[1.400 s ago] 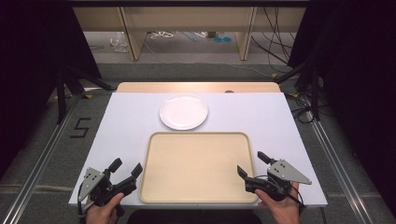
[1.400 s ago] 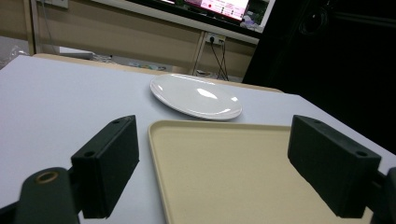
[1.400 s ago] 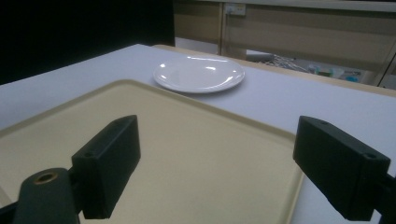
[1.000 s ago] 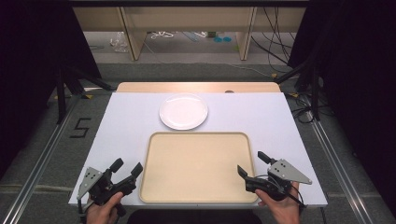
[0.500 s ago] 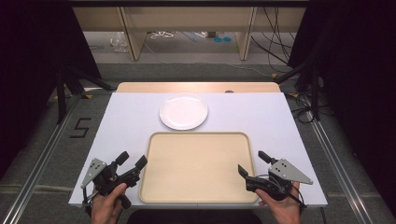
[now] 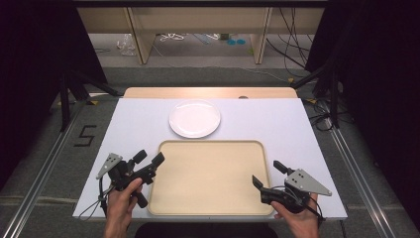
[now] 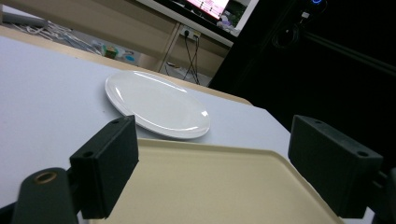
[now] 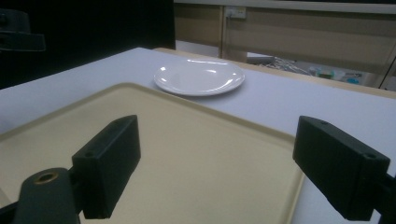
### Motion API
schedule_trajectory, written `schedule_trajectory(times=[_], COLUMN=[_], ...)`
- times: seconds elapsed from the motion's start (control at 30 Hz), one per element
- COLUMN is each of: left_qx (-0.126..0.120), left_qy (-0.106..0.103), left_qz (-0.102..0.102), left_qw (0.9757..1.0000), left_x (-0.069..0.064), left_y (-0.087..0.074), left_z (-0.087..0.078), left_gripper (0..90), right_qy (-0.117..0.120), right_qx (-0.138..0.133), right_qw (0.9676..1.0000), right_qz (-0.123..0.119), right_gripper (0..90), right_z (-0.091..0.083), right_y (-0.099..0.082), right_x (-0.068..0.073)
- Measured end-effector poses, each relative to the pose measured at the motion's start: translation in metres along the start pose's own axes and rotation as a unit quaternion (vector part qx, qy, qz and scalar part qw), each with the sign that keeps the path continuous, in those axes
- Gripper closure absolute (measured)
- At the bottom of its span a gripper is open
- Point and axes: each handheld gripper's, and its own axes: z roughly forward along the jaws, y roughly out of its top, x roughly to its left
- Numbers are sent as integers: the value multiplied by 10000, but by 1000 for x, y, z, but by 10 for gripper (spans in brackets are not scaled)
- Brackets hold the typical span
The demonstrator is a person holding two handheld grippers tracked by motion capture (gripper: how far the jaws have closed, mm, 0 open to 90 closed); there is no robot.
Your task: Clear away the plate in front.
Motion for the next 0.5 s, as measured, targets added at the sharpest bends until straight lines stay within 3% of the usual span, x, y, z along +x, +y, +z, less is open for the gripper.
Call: schedule_trajectory(times=[0.13,0.37,0.5], left_qx=[110,307,589], left_qy=[-221,-372,-329], left_qz=[-296,-985,-987], left_qw=[9993,9940,9928], left_x=[-1,4,7], left_y=[5,15,17], left_z=[10,39,57], left_gripper=[157,160,168], right_qy=[27,66,90], right_qx=[1,3,-19], right_qw=[10000,10000,10000], right_qz=[-6,-4,-5], right_gripper=[160,162,165], right_z=[0,0,1], right_y=[0,0,0], right_x=[-1,-1,-1])
